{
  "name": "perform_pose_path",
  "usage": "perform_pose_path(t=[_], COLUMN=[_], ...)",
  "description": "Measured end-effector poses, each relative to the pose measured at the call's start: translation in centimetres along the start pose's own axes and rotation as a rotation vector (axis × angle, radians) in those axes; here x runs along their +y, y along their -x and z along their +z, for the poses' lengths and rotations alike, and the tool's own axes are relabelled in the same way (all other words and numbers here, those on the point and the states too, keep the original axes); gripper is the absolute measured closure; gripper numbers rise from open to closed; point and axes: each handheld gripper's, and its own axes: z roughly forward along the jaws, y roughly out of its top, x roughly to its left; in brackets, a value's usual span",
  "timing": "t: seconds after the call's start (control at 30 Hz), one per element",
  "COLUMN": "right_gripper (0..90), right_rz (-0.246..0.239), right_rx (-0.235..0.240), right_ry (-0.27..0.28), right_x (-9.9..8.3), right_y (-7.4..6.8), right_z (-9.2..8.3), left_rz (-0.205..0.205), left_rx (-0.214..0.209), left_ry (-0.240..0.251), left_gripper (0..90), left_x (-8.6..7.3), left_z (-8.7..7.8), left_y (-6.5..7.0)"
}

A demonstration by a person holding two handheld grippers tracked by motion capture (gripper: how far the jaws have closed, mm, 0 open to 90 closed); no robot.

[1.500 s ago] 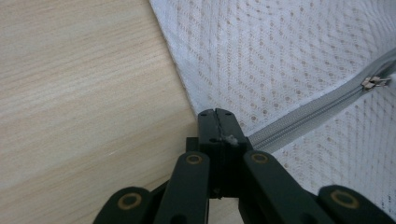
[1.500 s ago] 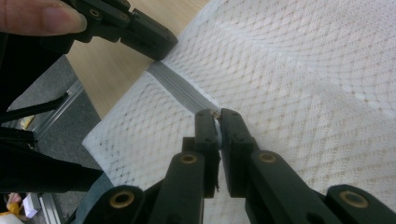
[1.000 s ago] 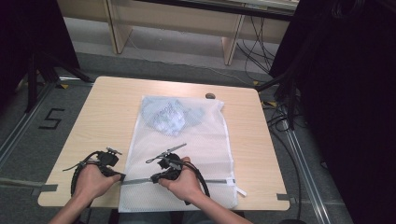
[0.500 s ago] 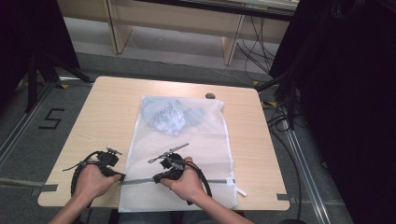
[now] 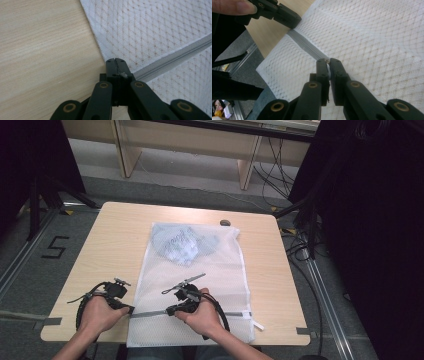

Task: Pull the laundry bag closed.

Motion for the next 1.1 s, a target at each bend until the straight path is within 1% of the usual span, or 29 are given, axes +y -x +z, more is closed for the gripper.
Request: perform_pose_path(t=[0.03, 0.07, 0.1, 0.13, 0.17, 0.2, 0.23, 0.33, 0.37, 0.4, 0.43, 0.53, 0.6, 0.67, 0.77, 0.8, 0.83, 0.87, 0.9, 0.93, 0.97, 1.1], right_gripper=[87.1, 87.0, 87.1, 87.1, 87.1, 87.1, 87.1, 87.1, 87.0, 87.1, 87.0, 87.0, 87.1, 87.1, 87.1, 87.1, 87.1, 87.1, 87.1, 87.0, 87.1, 87.1], right_rz=[-0.013, -0.003, 0.023, 0.000, -0.005, -0.005, -0.007, -0.007, 0.005, -0.010, -0.008, -0.023, -0.008, -0.010, 0.001, -0.002, -0.003, -0.001, -0.007, -0.004, 0.009, 0.004], right_rx=[0.000, -0.005, -0.006, -0.001, -0.002, 0.000, -0.012, -0.007, -0.011, -0.010, -0.010, -0.014, -0.014, -0.018, -0.017, -0.015, -0.015, -0.019, -0.023, -0.020, -0.019, -0.023], right_ry=[0.004, 0.000, -0.014, -0.001, 0.000, 0.002, -0.001, 0.003, -0.004, 0.007, 0.003, 0.005, 0.003, 0.003, -0.001, 0.000, 0.003, 0.002, 0.003, 0.003, -0.004, 0.002], right_x=[0.0, -0.1, -0.1, -0.1, -0.1, -0.2, -0.2, -0.2, -0.2, -0.2, -0.2, -0.3, -0.3, -0.3, -0.4, -0.4, -0.5, -0.5, -0.5, -0.5, -0.6, -0.7], right_y=[0.0, 0.0, -0.2, 0.0, 0.0, 0.1, 0.1, 0.1, 0.0, 0.1, 0.1, 0.2, 0.1, 0.2, 0.3, 0.3, 0.3, 0.4, 0.4, 0.4, 0.4, 0.6], right_z=[0.0, 0.0, -0.1, -0.1, -0.2, -0.2, -0.2, -0.4, -0.5, -0.5, -0.6, -0.6, -0.6, -0.7, -0.8, -0.9, -0.9, -0.9, -0.9, -0.9, -1.0, -1.1], left_rz=[0.024, 0.019, -0.017, -0.018, -0.021, -0.023, -0.023, -0.023, -0.006, -0.007, -0.026, -0.023, -0.023, -0.023, -0.022, -0.023, -0.012, -0.024, -0.023, 0.003, 0.001, 0.002], left_rx=[0.003, 0.003, 0.001, -0.002, 0.000, -0.001, -0.001, 0.000, -0.002, -0.002, 0.000, -0.001, -0.001, -0.001, -0.001, -0.001, -0.001, -0.001, -0.001, -0.002, -0.002, -0.003], left_ry=[0.000, 0.002, 0.000, 0.000, 0.000, 0.002, 0.001, 0.002, -0.014, -0.013, 0.003, 0.001, 0.001, 0.001, 0.001, 0.001, -0.007, 0.003, 0.002, -0.020, -0.018, -0.019], left_gripper=[90.0, 90.0, 90.0, 90.0, 90.0, 90.0, 90.0, 90.0, 90.0, 90.0, 90.0, 90.0, 90.0, 90.0, 90.0, 90.0, 90.0, 90.0, 90.0, 90.0, 90.0, 90.0], left_x=[0.0, 0.0, 0.0, 0.0, 0.0, 0.0, 0.0, 0.0, 0.0, 0.0, 0.0, 0.0, 0.0, 0.0, 0.0, 0.0, 0.0, 0.0, 0.0, 0.0, 0.0, 0.0], left_z=[0.0, 0.0, 0.0, 0.0, 0.0, 0.0, 0.0, 0.0, -0.1, -0.1, 0.0, 0.0, 0.0, 0.0, 0.0, 0.0, 0.0, 0.0, 0.0, -0.1, -0.1, -0.1], left_y=[-0.2, -0.1, 0.1, 0.1, 0.1, 0.2, 0.2, 0.2, 0.1, 0.1, 0.2, 0.2, 0.2, 0.2, 0.2, 0.2, 0.1, 0.2, 0.2, 0.0, 0.0, 0.0])
